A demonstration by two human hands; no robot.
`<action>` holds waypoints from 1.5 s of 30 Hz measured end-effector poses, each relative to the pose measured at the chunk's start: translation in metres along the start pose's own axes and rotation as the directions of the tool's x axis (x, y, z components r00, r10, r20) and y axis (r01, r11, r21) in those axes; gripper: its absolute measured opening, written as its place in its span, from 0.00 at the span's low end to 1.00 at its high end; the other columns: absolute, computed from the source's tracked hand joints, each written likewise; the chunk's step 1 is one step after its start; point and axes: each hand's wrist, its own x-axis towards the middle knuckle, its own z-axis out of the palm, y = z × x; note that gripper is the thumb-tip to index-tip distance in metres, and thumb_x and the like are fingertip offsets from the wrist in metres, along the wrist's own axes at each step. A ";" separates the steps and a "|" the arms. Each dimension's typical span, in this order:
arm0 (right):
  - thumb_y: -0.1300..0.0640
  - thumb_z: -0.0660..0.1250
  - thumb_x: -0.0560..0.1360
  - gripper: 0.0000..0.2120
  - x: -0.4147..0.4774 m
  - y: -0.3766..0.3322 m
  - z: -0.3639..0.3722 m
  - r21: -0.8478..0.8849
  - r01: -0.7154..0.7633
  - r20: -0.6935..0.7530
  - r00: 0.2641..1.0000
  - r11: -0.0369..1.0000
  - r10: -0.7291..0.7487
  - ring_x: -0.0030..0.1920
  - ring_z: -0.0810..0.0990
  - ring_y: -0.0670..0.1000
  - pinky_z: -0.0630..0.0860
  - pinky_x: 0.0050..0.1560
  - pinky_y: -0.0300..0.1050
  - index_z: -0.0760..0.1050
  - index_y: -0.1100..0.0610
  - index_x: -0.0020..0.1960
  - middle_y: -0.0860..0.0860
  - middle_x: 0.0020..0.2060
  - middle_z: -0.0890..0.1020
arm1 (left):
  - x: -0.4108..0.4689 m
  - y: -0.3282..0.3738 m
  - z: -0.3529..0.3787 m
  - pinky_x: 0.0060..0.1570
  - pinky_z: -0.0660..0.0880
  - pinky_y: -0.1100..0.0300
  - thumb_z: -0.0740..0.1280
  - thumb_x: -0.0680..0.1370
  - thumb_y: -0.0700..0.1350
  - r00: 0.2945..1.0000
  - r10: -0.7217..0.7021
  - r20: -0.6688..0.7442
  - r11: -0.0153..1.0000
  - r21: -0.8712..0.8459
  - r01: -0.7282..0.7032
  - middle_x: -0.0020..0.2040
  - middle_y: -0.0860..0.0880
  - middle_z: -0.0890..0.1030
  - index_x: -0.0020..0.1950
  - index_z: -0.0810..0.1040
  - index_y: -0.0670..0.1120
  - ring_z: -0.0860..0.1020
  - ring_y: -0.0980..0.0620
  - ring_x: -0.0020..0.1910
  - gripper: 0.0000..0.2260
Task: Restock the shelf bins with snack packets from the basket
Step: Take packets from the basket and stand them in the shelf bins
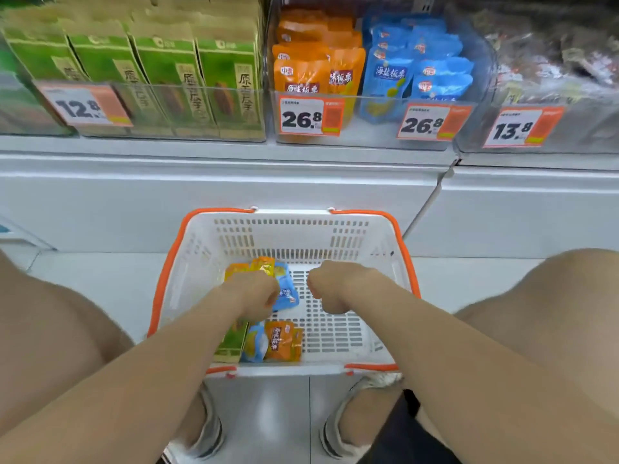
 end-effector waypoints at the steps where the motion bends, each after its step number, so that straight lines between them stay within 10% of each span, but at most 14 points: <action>1: 0.65 0.64 0.77 0.07 0.004 -0.003 0.006 -0.020 -0.001 0.015 1.000 1.000 0.001 0.42 0.76 0.57 0.72 0.39 0.47 0.70 0.56 0.43 0.52 0.42 0.72 | 0.003 0.002 0.012 0.51 0.83 0.47 0.65 0.76 0.45 0.996 0.008 0.093 1.000 0.009 -0.009 0.55 0.46 0.84 0.56 0.83 0.50 0.82 0.44 0.52 0.12; 8: 0.65 0.63 0.77 0.07 0.026 -0.020 0.016 -0.080 0.048 0.038 0.998 0.996 -0.045 0.34 0.70 0.51 0.72 0.38 0.48 0.68 0.56 0.43 0.52 0.41 0.71 | 0.005 0.016 0.060 0.60 0.78 0.45 0.71 0.79 0.39 0.929 0.103 0.357 0.954 0.229 -0.193 0.74 0.44 0.69 0.76 0.72 0.50 0.70 0.39 0.73 0.26; 14: 0.64 0.62 0.78 0.11 0.034 -0.018 0.007 -0.046 0.033 0.021 0.999 0.998 -0.032 0.36 0.71 0.52 0.70 0.36 0.46 0.64 0.55 0.40 0.52 0.40 0.70 | 0.006 0.023 0.059 0.56 0.80 0.48 0.71 0.78 0.34 0.956 0.136 0.260 0.933 0.290 -0.212 0.60 0.43 0.79 0.65 0.74 0.45 0.79 0.42 0.59 0.17; 21: 0.64 0.61 0.79 0.04 0.034 0.000 -0.005 0.009 -0.037 0.092 0.995 0.999 0.036 0.42 0.76 0.55 0.76 0.44 0.48 0.74 0.58 0.47 0.52 0.44 0.77 | 0.015 0.004 0.037 0.64 0.71 0.45 0.72 0.80 0.50 0.992 0.125 0.026 0.972 -0.205 -0.117 0.62 0.51 0.77 0.68 0.79 0.59 0.69 0.46 0.67 0.16; 24: 0.63 0.63 0.79 0.15 0.032 0.013 -0.020 0.118 -0.071 0.038 0.997 0.990 0.067 0.55 0.81 0.58 0.80 0.57 0.54 0.77 0.58 0.64 0.55 0.59 0.80 | 0.013 -0.003 0.014 0.58 0.78 0.48 0.74 0.80 0.49 0.990 -0.002 -0.140 0.706 -0.701 -0.098 0.58 0.51 0.81 0.62 0.80 0.52 0.79 0.47 0.58 0.11; 28: 0.61 0.66 0.78 0.25 0.019 0.036 -0.045 0.322 -0.118 -0.095 0.983 0.939 0.156 0.65 0.77 0.60 0.78 0.65 0.56 0.69 0.58 0.74 0.57 0.68 0.76 | 0.003 0.003 -0.013 0.52 0.81 0.54 0.75 0.80 0.49 0.925 -0.276 -0.259 0.247 -0.950 -0.193 0.52 0.47 0.86 0.58 0.81 0.48 0.85 0.51 0.51 0.10; 31: 0.57 0.70 0.76 0.30 0.005 0.055 -0.063 0.504 -0.106 -0.172 0.960 0.857 0.220 0.66 0.77 0.58 0.77 0.61 0.49 0.67 0.55 0.77 0.55 0.71 0.74 | -0.005 0.011 -0.034 0.51 0.78 0.57 0.73 0.81 0.47 0.909 -0.342 -0.238 -0.101 -0.952 -0.287 0.54 0.46 0.88 0.60 0.82 0.44 0.86 0.51 0.53 0.10; 36: 0.63 0.71 0.74 0.10 -0.015 0.067 -0.089 0.841 0.055 -0.283 0.892 0.539 0.351 0.39 0.85 0.54 0.79 0.39 0.47 0.82 0.61 0.55 0.60 0.44 0.85 | -0.011 0.012 -0.057 0.65 0.76 0.50 0.72 0.80 0.43 0.930 -0.275 -0.244 -0.582 -0.728 -0.363 0.64 0.42 0.84 0.67 0.79 0.42 0.83 0.46 0.63 0.16; 39: 0.67 0.69 0.76 0.09 -0.031 0.062 -0.105 0.865 0.248 -0.409 0.852 0.437 0.326 0.38 0.84 0.51 0.81 0.42 0.49 0.82 0.55 0.51 0.57 0.42 0.85 | -0.016 0.015 -0.067 0.71 0.74 0.45 0.77 0.76 0.38 0.940 -0.197 -0.279 -0.562 -0.753 -0.341 0.68 0.38 0.81 0.73 0.72 0.37 0.80 0.43 0.68 0.27; 45: 0.54 0.75 0.77 0.05 -0.054 0.059 -0.125 0.627 0.298 -0.614 0.758 0.720 0.221 0.42 0.84 0.53 0.82 0.41 0.49 0.86 0.52 0.52 0.53 0.42 0.86 | -0.034 0.035 -0.104 0.64 0.78 0.45 0.78 0.75 0.40 0.901 -0.254 -0.352 -0.207 -0.890 -0.406 0.59 0.43 0.86 0.63 0.78 0.40 0.84 0.43 0.61 0.19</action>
